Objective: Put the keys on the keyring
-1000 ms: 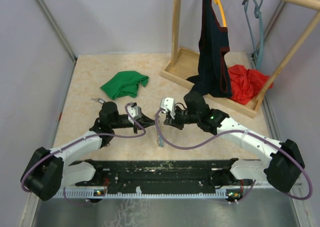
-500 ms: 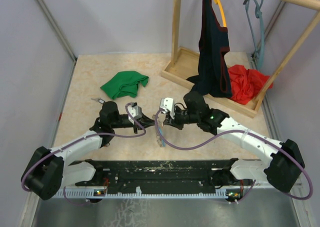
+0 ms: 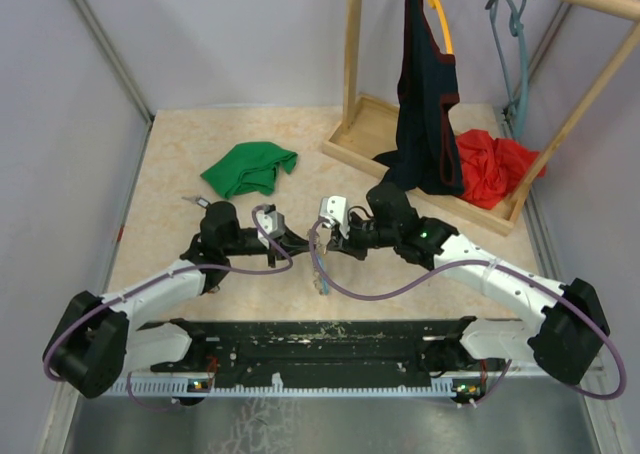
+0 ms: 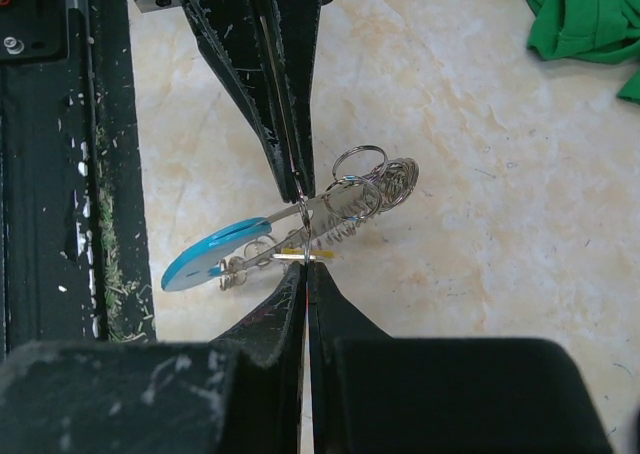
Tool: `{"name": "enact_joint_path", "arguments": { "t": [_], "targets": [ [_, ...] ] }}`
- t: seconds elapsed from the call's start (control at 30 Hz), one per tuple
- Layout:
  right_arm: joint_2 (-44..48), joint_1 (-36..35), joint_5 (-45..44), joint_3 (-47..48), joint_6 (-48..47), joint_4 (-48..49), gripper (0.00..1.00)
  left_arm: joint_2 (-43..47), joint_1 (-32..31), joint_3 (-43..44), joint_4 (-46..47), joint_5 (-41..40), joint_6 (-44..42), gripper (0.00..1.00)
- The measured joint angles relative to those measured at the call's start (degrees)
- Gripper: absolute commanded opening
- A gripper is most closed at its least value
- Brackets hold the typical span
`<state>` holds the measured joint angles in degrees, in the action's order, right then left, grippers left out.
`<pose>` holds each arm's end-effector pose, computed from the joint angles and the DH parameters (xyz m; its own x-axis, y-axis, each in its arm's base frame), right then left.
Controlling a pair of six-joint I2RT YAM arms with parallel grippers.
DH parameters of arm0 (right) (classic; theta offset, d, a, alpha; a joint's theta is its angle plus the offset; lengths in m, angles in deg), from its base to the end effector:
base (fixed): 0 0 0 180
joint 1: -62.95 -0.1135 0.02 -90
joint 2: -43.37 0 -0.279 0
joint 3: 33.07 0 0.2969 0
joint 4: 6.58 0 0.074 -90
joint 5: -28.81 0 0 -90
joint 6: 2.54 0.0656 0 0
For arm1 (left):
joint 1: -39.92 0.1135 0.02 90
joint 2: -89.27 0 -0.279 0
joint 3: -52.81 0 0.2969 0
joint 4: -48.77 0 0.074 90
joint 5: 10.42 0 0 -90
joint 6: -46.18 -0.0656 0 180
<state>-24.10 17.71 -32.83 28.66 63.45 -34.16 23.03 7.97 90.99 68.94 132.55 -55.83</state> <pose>0.2022 0.2482 0.2692 0.0146 -0.4937 -0.8695 -0.9835 0.1499 -0.1017 0.2116 -0.1937 0.2136 0.0920 0.0903 -0.9917 0.9922 0.0754 0.0989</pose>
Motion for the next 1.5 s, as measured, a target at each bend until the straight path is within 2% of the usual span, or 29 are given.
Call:
{"name": "enact_joint_path", "arguments": {
  "t": [1.03,1.27,1.5],
  "targets": [
    [-3.52,-0.04,3.93,6.01,-2.38,-7.5,0.0,-1.49,-0.22,1.2,-2.8,3.28,-1.33,0.0],
    [-3.61,-0.04,-0.37,6.01,-0.13,-9.11,0.0,-0.11,-0.22,1.46,-4.02,-0.24,-1.81,0.0],
    [-3.43,-0.04,-12.2,6.54,9.01,-14.08,0.0,1.86,-0.24,0.52,-3.98,-3.39,-1.84,0.0]
  ]
}}
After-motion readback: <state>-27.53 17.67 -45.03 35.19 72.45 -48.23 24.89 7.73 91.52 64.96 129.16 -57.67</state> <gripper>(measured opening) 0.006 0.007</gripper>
